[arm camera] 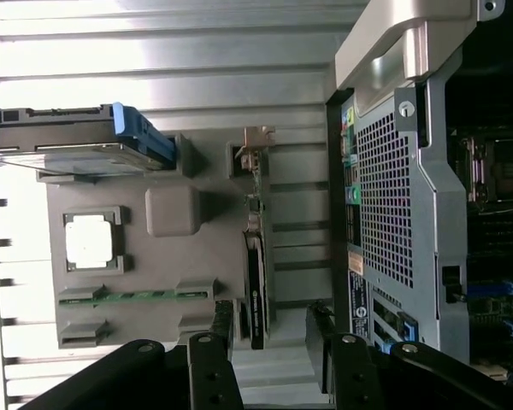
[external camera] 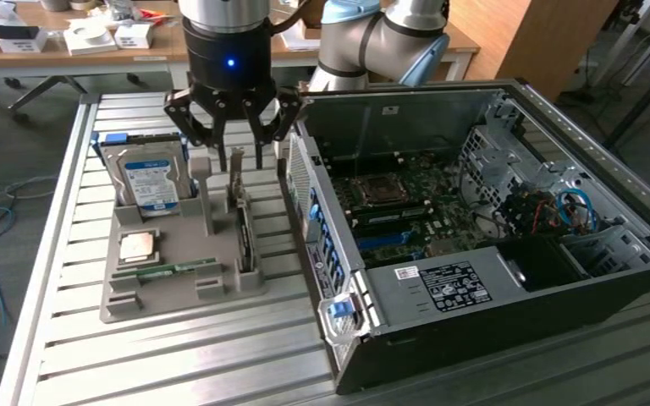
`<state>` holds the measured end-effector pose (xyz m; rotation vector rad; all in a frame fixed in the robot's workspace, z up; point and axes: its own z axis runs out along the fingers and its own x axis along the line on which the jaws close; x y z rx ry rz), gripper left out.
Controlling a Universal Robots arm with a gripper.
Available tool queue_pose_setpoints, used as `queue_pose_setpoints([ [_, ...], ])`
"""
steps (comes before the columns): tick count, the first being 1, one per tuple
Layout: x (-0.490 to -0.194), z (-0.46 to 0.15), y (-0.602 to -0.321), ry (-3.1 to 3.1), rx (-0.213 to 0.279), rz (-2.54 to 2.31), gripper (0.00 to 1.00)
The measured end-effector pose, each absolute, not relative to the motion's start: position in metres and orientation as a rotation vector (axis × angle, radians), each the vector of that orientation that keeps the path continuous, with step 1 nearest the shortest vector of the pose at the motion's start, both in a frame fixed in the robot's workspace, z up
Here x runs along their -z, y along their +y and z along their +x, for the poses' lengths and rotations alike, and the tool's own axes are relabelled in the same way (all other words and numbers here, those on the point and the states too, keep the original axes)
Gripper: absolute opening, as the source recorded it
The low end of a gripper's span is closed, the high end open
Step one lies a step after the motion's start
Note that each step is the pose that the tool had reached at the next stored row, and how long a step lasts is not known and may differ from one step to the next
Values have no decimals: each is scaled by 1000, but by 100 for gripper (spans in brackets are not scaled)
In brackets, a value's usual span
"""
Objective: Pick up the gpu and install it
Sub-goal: 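Pick up the gpu and move the gpu toward the slot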
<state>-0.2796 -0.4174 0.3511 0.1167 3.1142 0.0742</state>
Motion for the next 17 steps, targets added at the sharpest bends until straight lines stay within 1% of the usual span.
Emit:
queue_pose_setpoints([
  [17,-334,-280,-417,3114,-74,117,47],
])
